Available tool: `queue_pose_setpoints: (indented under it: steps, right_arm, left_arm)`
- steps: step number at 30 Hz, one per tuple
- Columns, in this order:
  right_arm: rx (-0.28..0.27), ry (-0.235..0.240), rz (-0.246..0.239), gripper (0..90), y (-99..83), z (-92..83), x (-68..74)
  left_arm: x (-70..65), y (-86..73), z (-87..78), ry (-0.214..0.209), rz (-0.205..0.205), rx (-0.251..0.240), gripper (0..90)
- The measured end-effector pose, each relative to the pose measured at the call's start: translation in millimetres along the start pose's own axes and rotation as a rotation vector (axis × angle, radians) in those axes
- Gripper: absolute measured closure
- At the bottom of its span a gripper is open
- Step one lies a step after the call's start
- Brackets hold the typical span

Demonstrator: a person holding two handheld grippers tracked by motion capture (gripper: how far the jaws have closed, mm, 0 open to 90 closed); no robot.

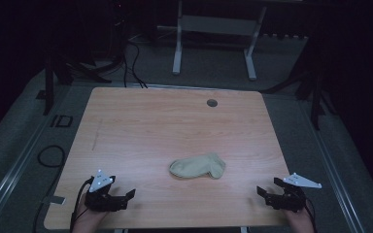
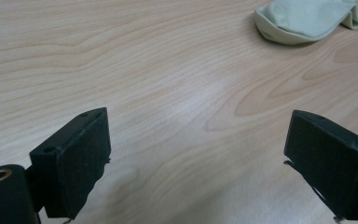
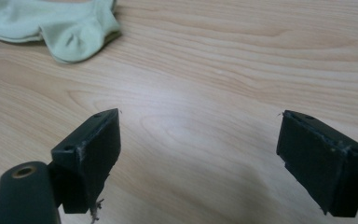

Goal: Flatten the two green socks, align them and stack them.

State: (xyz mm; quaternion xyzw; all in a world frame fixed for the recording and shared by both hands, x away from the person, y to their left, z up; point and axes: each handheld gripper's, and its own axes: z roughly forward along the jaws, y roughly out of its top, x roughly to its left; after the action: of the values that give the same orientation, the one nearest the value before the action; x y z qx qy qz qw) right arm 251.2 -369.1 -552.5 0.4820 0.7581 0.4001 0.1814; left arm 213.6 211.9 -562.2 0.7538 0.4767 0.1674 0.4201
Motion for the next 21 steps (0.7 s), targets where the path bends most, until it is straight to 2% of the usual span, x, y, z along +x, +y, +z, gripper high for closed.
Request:
queue_pose_setpoints:
  steps: [3,7,10,14,16,18,21]
  right_arm:
    - [-0.013,-0.008,0.009,13.5,-2.0,-4.6,-1.4]
    - [-0.026,-0.029,0.028,13.5,-8.0,-11.4,-4.3]
    - [-0.038,-0.045,0.043,13.5,-11.7,-15.8,-7.0]
    - [-0.087,-0.081,0.061,13.5,-15.2,-22.3,-9.8]
    - [-0.097,-0.099,0.067,13.5,-16.7,-23.8,-10.7]
    - [-0.106,-0.112,0.074,13.4,-17.8,-24.6,-11.6]
    - [-0.131,-0.139,0.092,13.5,-19.6,-24.1,-12.9]
  left_arm:
    - [4.0,-5.0,-8.2,0.020,-0.008,-0.006,7.3]
    - [12.8,-12.2,-17.6,0.039,-0.043,-0.012,7.3]
    - [18.7,-16.1,-22.8,0.065,-0.041,-0.004,7.4]
    - [24.8,-21.9,-29.6,0.096,-0.057,-0.006,7.4]
    - [26.3,-24.9,-32.3,0.111,-0.070,-0.022,7.4]
    - [26.5,-28.1,-33.4,0.166,-0.069,-0.037,7.4]
    - [25.0,-30.3,-34.1,0.217,-0.066,-0.073,7.4]
